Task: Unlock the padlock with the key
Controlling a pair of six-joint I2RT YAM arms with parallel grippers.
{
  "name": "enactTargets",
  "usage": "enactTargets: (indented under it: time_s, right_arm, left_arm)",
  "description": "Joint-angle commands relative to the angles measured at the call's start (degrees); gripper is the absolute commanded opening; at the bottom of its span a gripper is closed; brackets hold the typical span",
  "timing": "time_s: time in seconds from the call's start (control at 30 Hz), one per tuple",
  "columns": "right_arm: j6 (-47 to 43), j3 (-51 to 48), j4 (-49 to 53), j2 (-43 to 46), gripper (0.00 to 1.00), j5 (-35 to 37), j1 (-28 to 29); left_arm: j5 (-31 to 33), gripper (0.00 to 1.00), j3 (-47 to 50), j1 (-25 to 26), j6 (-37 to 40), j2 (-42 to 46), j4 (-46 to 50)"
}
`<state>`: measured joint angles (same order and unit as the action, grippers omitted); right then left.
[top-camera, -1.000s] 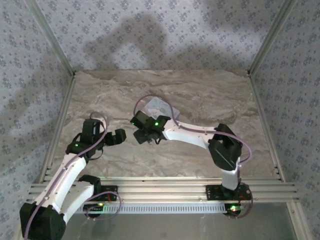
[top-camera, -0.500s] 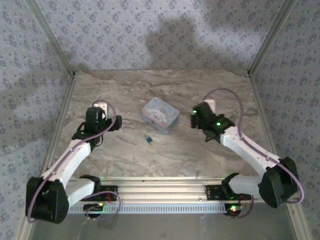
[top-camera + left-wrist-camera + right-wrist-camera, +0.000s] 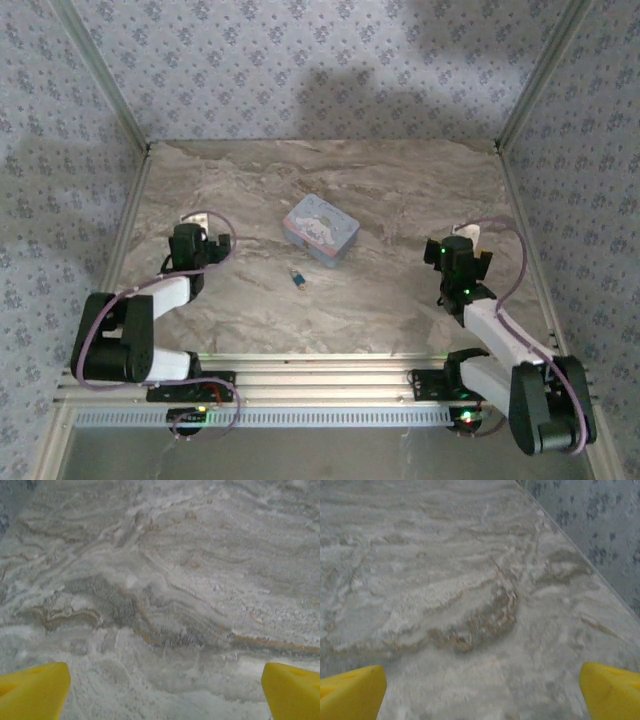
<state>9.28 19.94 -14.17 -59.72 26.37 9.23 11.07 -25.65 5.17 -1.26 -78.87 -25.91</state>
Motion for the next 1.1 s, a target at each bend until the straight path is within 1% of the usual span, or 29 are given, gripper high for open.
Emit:
enactTargets:
  time_s: [0.0,0.03,0.07,0.1,0.13,0.17,0.2,0.23,0.27,0.3,0.33,0.37,0.43,0.53,0.57,0.6,0.67,0.73,0.8,0.83,0.87,0.9,0.93,0.97,1.07]
  right_arm:
    - [-4.27,-2.38,-19.79,-5.64,1.00,-4.40,-1.06]
    - [-6.10,-2.51,-23.38,-8.09,1.00,-5.45,-1.34]
    - [-5.29,-1.05,-22.11,-10.51,1.00,-6.86,-1.77]
    - [-4.53,-0.86,-22.50,-13.16,1.00,-7.00,-2.25]
    - [-6.52,-0.83,-25.39,-14.99,1.00,-7.49,-2.36]
    - [-5.83,0.52,-21.67,-14.40,1.00,-8.51,-2.54]
    - [-6.04,0.06,-21.94,-14.31,1.00,-10.24,-3.39]
    - [-5.95,-0.43,-22.90,-14.08,1.00,-11.35,-3.91]
    - [-5.16,-0.83,-22.41,-13.34,1.00,-12.62,-5.13]
    - [-4.24,-1.45,-23.26,-13.03,1.00,-14.14,-6.49]
    - [-3.30,-1.82,-23.20,-12.60,1.00,-15.42,-7.79]
    - [-2.33,-2.30,-23.77,-12.44,1.00,-17.22,-9.31]
    - [-2.05,-2.68,-24.41,-12.21,1.00,-19.71,-11.68]
    - [-9.05,-5.48,-32.49,-12.47,1.00,-19.10,-11.89]
    - [-7.99,-5.38,-32.60,-12.79,1.00,-18.73,-12.27]
    - [-7.09,-5.04,-32.93,-13.63,1.00,-20.08,-13.19]
    - [-6.84,-4.30,-35.50,-17.24,1.00,-21.20,-13.37]
    - [-6.92,-3.34,-39.20,-22.94,1.00,-22.21,-13.34]
    - [-7.88,-1.60,-41.76,-28.24,1.00,-21.50,-12.26]
    - [-9.02,-0.17,-39.18,-28.51,1.00,-21.20,-11.38]
    - [-9.62,1.39,-33.97,-27.32,1.00,-20.98,-10.88]
    - [-9.96,1.80,-33.71,-27.61,1.00,-20.52,-10.39]
    - [-9.80,1.20,-36.00,-28.16,1.00,-19.60,-10.28]
    - [-9.39,1.67,-33.97,-27.48,1.00,-18.83,-10.24]
    - [-9.45,1.56,-34.06,-27.48,1.00,-18.65,-10.20]
  left_arm:
    - [-2.63,0.98,0.36,-0.89,3.85,-2.19,-11.78]
    - [-2.96,0.98,1.18,-1.18,3.98,-3.51,-14.72]
    - [-2.98,0.98,2.07,-1.83,3.27,-5.44,-18.46]
    - [-3.12,0.98,2.27,-2.95,1.70,-5.94,-18.97]
    - [-4.47,0.98,2.30,-4.18,0.68,-6.70,-19.47]
    - [-5.37,0.98,2.35,-4.92,0.23,-8.62,-20.83]
    - [-6.32,0.98,2.64,-5.31,0.03,-9.84,-23.87]
    - [-6.85,0.98,2.05,-5.63,-0.22,-8.97,-21.01]
    - [-7.05,0.98,1.91,-5.67,-0.19,-9.01,-20.37]
    - [-7.02,0.98,2.25,-5.67,-0.07,-9.32,-22.00]
    - [-7.28,0.98,1.81,-5.65,-0.06,-8.81,-20.07]
    - [-7.13,0.98,2.20,-5.69,-0.02,-9.21,-21.44]
    - [-7.24,0.98,2.03,-5.69,-0.06,-8.97,-20.61]
    - [-7.17,0.98,2.09,-5.65,-0.04,-9.10,-21.13]
    - [-7.29,0.98,2.03,-5.69,-0.05,-8.95,-20.63]
    - [-7.28,0.98,2.09,-5.68,-0.06,-9.09,-20.98]
    - [-7.24,0.98,2.07,-5.69,-0.06,-9.02,-20.86]
    - [-7.27,0.98,2.05,-5.70,-0.06,-9.02,-20.80]
    - [-7.23,0.98,2.01,-5.65,-0.02,-9.02,-20.81]
    - [-7.25,0.98,2.00,-5.64,-0.04,-9.02,-20.85]
    - [-7.22,0.98,1.96,-5.65,-0.05,-9.02,-20.77]
    - [-7.26,0.98,2.01,-5.70,0.02,-9.02,-20.76]
    - [-7.23,0.98,1.99,-5.70,-0.06,-9.05,-20.77]
    - [-7.29,0.98,2.01,-5.70,-0.06,-9.02,-20.76]
    - [-7.29,0.98,2.00,-5.66,-0.06,-9.07,-20.76]
